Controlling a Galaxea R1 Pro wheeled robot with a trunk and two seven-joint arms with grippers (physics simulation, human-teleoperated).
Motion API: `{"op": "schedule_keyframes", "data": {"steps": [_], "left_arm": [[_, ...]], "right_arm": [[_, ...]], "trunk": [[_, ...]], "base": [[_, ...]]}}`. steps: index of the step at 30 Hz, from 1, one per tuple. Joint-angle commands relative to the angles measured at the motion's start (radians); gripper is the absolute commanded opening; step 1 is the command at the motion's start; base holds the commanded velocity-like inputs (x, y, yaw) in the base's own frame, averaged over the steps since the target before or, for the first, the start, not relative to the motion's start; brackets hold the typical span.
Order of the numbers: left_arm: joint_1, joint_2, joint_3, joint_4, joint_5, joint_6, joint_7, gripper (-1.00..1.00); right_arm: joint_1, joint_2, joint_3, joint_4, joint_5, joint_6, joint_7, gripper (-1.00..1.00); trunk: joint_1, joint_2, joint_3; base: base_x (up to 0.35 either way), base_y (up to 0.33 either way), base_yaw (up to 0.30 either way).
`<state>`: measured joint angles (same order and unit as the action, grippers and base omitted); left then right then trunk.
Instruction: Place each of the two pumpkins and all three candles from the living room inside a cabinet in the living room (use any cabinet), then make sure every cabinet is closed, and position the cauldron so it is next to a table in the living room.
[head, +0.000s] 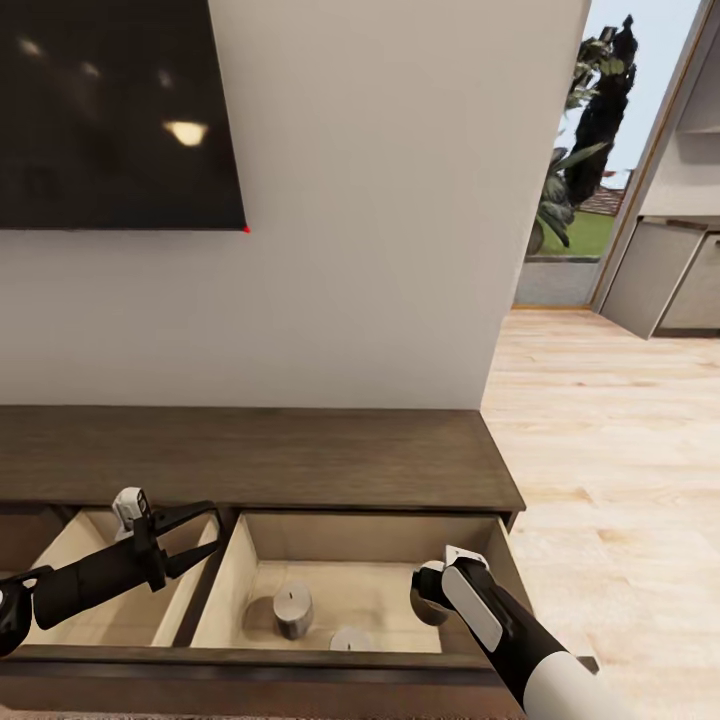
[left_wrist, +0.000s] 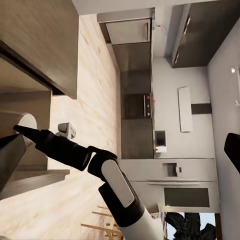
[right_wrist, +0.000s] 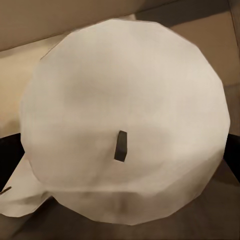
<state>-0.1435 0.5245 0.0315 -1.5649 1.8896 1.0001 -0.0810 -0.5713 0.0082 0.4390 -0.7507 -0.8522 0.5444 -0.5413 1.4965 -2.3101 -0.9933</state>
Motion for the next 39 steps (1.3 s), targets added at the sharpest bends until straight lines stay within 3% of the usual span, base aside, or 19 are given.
{"op": "schedule_keyframes", "data": {"steps": [1, 7, 13, 21, 22, 34, 39], "left_arm": [[0.0, 0.0, 0.001, 0.0, -0.008, 0.003, -0.01, 1.0], [0.003, 0.006, 0.0, -0.001, -0.007, 0.004, -0.079, 1.0], [0.032, 0.056, -0.002, -0.001, -0.009, 0.003, -0.201, 1.0], [0.036, 0.063, -0.002, -0.001, -0.009, 0.003, -0.222, 1.0], [0.036, 0.063, -0.002, -0.001, -0.009, 0.003, -0.222, 1.0], [0.037, 0.063, -0.002, 0.0, -0.009, 0.003, -0.223, 1.0], [0.037, 0.063, -0.002, 0.0, -0.009, 0.003, -0.223, 1.0]], "right_arm": [[-0.001, 0.0, 0.004, -0.001, -0.008, 0.0, -0.009, -1.0], [-0.001, 0.001, 0.003, -0.001, -0.008, 0.0, -0.009, -1.0], [-0.001, 0.005, 0.004, -0.001, -0.008, 0.0, -0.009, -1.0], [-0.001, 0.004, 0.003, -0.001, -0.008, -0.001, -0.009, -1.0], [-0.001, 0.004, 0.003, -0.001, -0.008, -0.001, -0.009, 1.0], [-0.001, 0.004, 0.003, -0.001, -0.011, -0.001, -0.009, 1.0], [-0.001, 0.004, 0.003, -0.001, -0.011, -0.001, -0.009, 1.0]], "trunk": [[0.004, -0.008, -0.004], [0.027, -0.05, -0.023], [0.05, -0.092, -0.042], [0.057, -0.106, -0.048], [0.057, -0.106, -0.048], [0.057, -0.106, -0.048], [0.038, -0.071, -0.032]], "base": [[0.0, 0.0, 0.0], [0.0, 0.0, 0.0], [0.0, 0.0, 0.0], [0.0, 0.0, 0.0], [0.0, 0.0, 0.0], [0.0, 0.0, 0.0], [0.0, 0.0, 0.0]]}}
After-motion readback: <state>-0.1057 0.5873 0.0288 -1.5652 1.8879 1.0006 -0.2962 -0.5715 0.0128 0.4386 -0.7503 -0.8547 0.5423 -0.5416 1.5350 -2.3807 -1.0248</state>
